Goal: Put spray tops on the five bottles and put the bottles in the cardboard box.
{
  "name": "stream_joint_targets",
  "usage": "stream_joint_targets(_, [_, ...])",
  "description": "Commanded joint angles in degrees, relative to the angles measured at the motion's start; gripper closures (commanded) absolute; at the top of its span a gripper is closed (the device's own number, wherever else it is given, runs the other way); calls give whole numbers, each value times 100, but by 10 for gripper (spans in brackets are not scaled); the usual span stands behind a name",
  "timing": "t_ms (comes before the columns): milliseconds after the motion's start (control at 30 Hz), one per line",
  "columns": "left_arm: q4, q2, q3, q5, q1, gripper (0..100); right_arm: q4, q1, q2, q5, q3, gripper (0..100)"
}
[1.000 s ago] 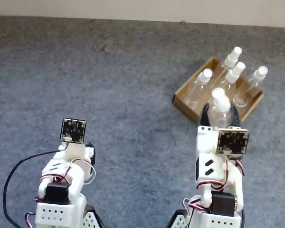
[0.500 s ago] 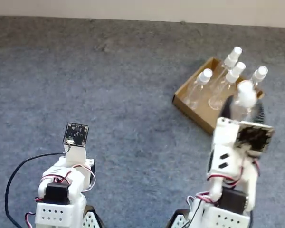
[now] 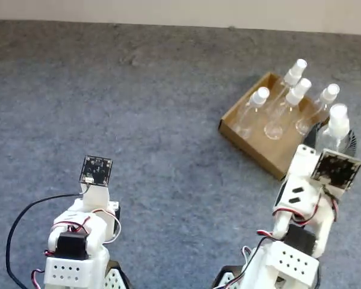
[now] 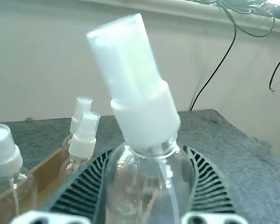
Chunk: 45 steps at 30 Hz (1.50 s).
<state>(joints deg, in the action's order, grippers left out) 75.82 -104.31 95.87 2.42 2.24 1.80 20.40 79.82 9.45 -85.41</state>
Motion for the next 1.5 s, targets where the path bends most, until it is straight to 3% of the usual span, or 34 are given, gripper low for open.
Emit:
stream_joint_targets(0, [18,-101,110,-26,-66,992,-629,57,-75,-62,-338,878])
stream_joint_targets(267, [18,-101,110,-26,-66,992,-734,4,-101,-1099,-312,878])
stream_joint_targets(833, [18,-101,110,-26,-66,993,-866,-321,-2730,-1108,1358,878])
stream_joint_targets(1000, [18,-101,110,-26,-66,993,-1965,-321,-3099,-1090,1341,878])
stream_joint_targets(1467, [18,-101,110,-26,-66,993,-3327,-470,-4462,-1064,1341,878])
